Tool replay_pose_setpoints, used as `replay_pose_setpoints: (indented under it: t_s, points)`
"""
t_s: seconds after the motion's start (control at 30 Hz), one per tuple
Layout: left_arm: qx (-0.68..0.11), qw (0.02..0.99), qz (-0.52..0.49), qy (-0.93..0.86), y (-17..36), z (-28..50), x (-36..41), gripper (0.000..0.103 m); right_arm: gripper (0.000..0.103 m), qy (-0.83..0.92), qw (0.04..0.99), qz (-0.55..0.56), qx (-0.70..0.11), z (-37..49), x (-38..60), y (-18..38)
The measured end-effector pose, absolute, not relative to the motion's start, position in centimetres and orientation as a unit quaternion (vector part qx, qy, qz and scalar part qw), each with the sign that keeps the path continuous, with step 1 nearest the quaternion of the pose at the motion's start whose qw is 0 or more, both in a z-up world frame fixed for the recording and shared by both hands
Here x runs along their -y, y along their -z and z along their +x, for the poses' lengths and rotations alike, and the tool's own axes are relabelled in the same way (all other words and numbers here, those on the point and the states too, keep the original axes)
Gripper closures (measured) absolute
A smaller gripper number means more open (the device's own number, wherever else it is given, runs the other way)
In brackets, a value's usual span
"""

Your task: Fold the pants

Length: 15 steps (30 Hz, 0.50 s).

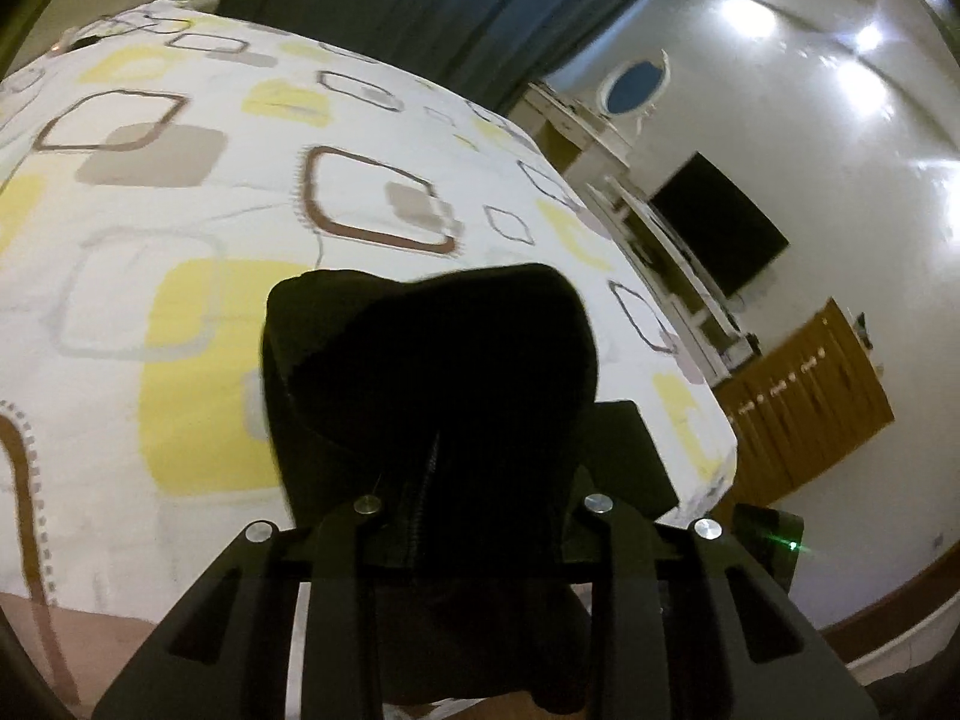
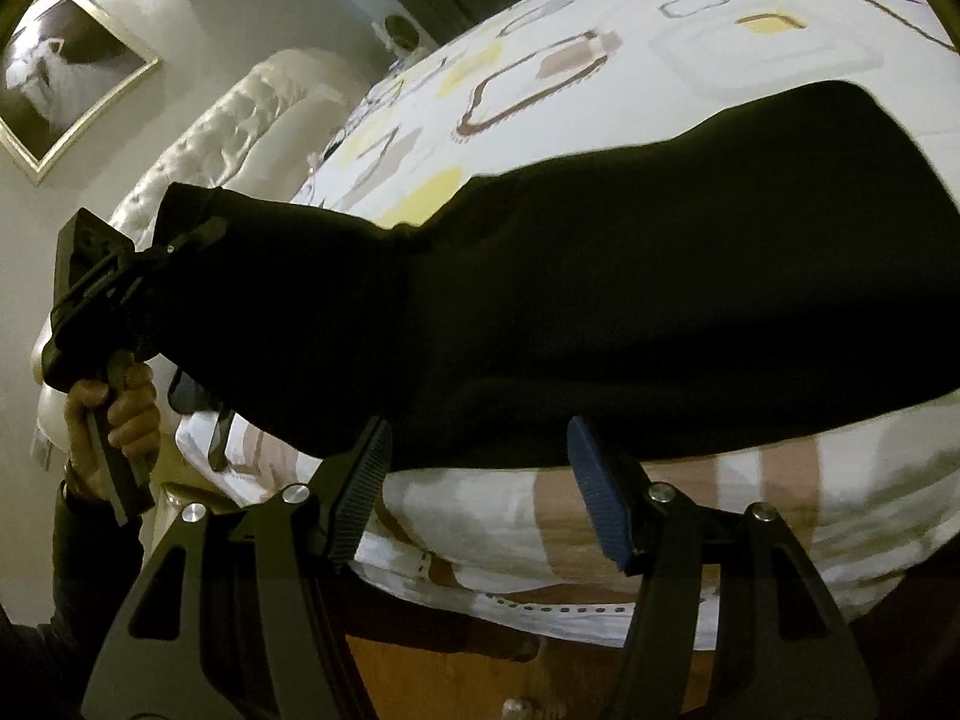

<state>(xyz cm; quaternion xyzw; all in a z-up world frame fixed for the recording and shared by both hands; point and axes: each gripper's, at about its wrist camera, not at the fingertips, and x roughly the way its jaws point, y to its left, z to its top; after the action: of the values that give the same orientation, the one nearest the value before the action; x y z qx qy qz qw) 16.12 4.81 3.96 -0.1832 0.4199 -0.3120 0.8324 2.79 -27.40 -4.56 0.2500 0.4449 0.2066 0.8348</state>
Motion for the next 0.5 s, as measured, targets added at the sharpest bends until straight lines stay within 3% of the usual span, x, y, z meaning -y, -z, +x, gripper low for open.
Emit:
replay_pose_setpoints:
  t_s: [0.5]
  points:
    - [-0.451,0.812,-0.122,0.350,-3.9,16.8,7.6,0.075,0.042,-0.166,0.842,0.313,-0.407,0.8,33.8,4.4]
